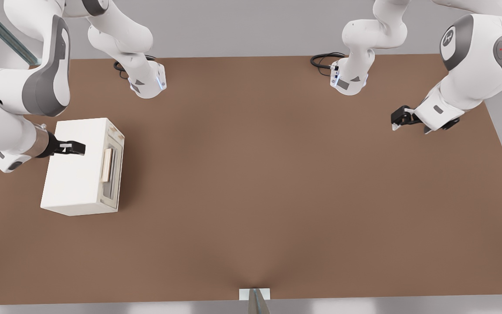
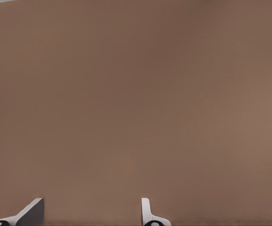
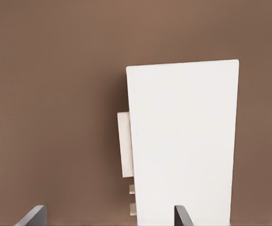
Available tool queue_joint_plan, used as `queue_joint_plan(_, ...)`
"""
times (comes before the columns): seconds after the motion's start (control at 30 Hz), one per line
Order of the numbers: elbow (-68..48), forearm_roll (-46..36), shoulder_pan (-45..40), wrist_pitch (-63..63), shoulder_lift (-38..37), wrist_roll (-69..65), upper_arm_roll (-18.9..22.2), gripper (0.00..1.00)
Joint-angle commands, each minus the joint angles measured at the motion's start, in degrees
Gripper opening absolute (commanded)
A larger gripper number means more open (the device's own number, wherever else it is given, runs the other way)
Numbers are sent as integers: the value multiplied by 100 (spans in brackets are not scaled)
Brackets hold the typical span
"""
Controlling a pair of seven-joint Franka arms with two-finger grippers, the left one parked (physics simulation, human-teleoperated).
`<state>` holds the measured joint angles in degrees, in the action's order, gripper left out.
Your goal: Keep left arm still and open the oven door with right arm
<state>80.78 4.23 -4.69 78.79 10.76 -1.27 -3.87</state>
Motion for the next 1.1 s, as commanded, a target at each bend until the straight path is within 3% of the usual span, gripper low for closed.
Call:
queue_joint_plan(0.0,8,61,12,-92,-4,-154,0,100)
queue_joint_plan(0.1,113,333,214,-329,93,-154,9,100)
queue_joint_plan(0.13,341,439,311,-513,93,-145,0,32)
queue_joint_plan(0.17,570,895,548,-532,110,-92,-8,21)
queue_joint_plan(0.27,1176,1660,1234,-250,172,540,-26,21)
queue_joint_plan(0.47,2108,3488,1542,822,347,1243,-35,21)
queue_joint_plan(0.63,2064,3585,1647,1050,761,2368,-61,21)
queue_joint_plan(1.07,2635,3541,1735,1332,875,3089,-61,21)
